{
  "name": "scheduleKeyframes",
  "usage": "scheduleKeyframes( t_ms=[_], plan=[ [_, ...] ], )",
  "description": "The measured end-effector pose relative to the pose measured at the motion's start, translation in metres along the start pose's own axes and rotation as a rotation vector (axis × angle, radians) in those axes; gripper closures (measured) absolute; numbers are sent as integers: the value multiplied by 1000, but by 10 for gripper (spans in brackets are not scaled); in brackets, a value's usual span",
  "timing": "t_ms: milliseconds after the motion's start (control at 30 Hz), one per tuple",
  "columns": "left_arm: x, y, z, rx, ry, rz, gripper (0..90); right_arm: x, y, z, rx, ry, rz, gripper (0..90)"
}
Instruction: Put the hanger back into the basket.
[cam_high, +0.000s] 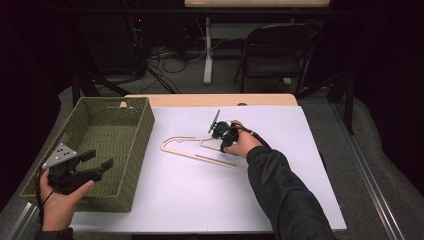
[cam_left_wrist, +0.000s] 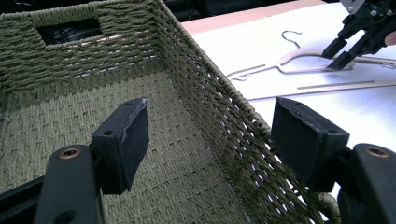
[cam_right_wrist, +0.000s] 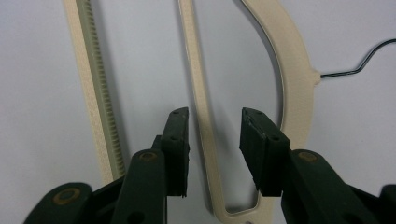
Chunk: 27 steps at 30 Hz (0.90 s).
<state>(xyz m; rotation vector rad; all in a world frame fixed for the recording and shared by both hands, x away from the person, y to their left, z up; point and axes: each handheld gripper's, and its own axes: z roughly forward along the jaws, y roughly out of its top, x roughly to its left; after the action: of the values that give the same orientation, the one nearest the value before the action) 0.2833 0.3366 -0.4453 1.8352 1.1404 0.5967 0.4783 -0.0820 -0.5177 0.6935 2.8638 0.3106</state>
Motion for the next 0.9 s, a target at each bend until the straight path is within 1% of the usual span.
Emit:
scheduleKeyframes(
  t_ms=[67,133,167,200,233,300,433,500,533,567,600,633,667,700,733,767,800,900],
  plan=[
    [0,0,0,0,-1,-1,278,0,-1,1,-9,3,-1,639],
    [0,0,0,1,-1,-2,278,-1,-1,1,3,5,-3,646],
    [0,0,0,1,-1,-2,278,-1,-1,1,0,14,-2,647],
    [0,0,0,1,-1,-1,278,-1,-1,3,-12,13,2,647],
    [0,0,0,0,-1,-2,278,0,-1,3,-12,13,5,647],
    [0,0,0,0,0,0,278,-1,0,3,13,8,-6,647],
    [1,0,-1,-1,1,-2,278,-1,-1,6,-6,16,10,650],
    [1,0,-1,-1,2,-2,278,-2,0,5,34,12,-9,658],
    [1,0,-1,-1,2,-2,278,-2,0,7,18,18,-3,658],
    [1,0,-1,-1,2,-2,278,-3,-1,8,11,6,-5,660],
    [1,0,-1,-1,2,-2,278,-3,-1,8,11,6,-5,660],
    [1,0,-1,-1,2,-3,278,-4,0,7,32,24,-7,660],
    [0,0,0,-2,2,-3,278,-4,0,7,25,25,-8,661],
    [0,0,0,-1,2,-2,278,-4,0,7,30,14,-15,661],
    [0,0,0,-1,2,-2,278,-4,1,8,31,14,-17,661],
    [0,0,0,-1,2,-2,278,-4,1,8,29,23,-10,661],
    [0,0,0,0,3,-2,278,-3,1,9,21,16,-5,660],
    [1,0,-1,0,3,-2,278,-3,1,11,17,19,-3,663]
  ],
)
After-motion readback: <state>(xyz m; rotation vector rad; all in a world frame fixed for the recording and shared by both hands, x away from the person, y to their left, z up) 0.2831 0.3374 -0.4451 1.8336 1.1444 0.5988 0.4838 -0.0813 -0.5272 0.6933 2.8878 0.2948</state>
